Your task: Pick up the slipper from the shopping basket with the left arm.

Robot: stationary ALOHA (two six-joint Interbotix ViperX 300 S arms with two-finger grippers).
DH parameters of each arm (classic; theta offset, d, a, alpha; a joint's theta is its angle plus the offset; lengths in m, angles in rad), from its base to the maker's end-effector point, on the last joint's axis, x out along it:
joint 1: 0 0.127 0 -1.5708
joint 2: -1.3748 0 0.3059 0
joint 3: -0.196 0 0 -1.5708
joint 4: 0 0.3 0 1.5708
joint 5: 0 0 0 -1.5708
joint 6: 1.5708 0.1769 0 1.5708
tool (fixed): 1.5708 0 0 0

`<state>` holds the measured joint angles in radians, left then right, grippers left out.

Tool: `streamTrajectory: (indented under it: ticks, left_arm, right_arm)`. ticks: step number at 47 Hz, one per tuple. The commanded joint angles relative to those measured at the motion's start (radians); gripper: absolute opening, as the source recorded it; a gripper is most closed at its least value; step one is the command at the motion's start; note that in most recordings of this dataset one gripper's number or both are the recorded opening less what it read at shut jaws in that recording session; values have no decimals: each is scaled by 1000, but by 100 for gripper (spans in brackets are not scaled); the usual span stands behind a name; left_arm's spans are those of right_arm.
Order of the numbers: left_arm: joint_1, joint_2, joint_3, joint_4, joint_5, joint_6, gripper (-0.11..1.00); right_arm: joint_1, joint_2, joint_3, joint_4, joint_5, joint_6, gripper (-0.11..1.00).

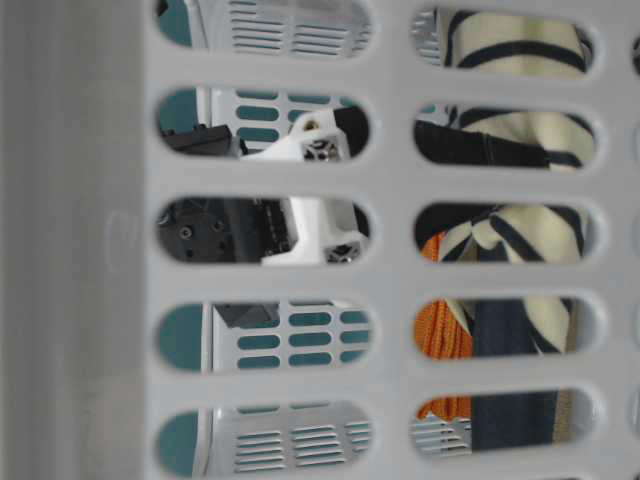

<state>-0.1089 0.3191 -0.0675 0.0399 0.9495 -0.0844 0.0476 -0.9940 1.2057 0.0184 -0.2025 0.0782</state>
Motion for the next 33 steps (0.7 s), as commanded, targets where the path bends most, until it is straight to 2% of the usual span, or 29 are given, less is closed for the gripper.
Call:
streamTrajectory:
  ticks: [1,6,10,20,27,33]
  left_arm:
    - [5,-21,-6,5,-3,5,48]
    - [3,-38,-25,5,-2,15,21]
    - [3,-58,-46,3,5,20,7]
    - [3,-100,-155,5,132,23,7]
    - [5,-103,-279,6,272,26,7]
    - [6,-100,-425,6,396,25,7]
  right_arm:
    - [3,8,-5,3,-6,2,0]
    - [3,8,-5,3,-6,2,0]
    - [0,8,-3,3,-6,3,0]
    - [3,6,-3,3,-6,3,0]
    - [3,6,-3,3,-6,3,0]
    - [3,6,-3,3,-6,3,0]
